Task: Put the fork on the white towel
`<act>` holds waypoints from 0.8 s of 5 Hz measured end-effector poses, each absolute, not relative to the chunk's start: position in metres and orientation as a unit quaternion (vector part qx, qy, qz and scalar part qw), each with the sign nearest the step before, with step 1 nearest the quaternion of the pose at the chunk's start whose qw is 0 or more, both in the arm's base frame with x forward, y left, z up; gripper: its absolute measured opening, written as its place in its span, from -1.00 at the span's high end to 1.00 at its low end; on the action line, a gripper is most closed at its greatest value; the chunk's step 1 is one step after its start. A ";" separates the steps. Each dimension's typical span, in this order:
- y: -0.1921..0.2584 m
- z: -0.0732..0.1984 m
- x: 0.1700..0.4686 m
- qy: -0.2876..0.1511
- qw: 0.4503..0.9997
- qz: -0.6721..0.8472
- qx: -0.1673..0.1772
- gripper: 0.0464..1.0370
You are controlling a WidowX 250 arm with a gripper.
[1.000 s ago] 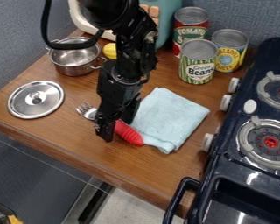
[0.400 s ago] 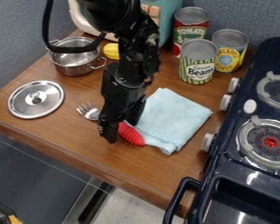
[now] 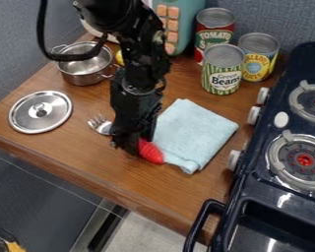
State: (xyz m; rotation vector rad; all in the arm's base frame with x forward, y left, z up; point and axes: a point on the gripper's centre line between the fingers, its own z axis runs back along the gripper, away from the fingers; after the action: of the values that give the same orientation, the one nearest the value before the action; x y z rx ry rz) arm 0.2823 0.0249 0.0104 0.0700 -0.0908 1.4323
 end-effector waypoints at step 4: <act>0.041 0.070 0.318 -0.105 0.916 0.388 0.019 0.37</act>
State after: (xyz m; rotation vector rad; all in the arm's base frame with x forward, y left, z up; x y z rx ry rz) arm 0.3177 0.0406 0.0700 0.0391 -0.2152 0.7978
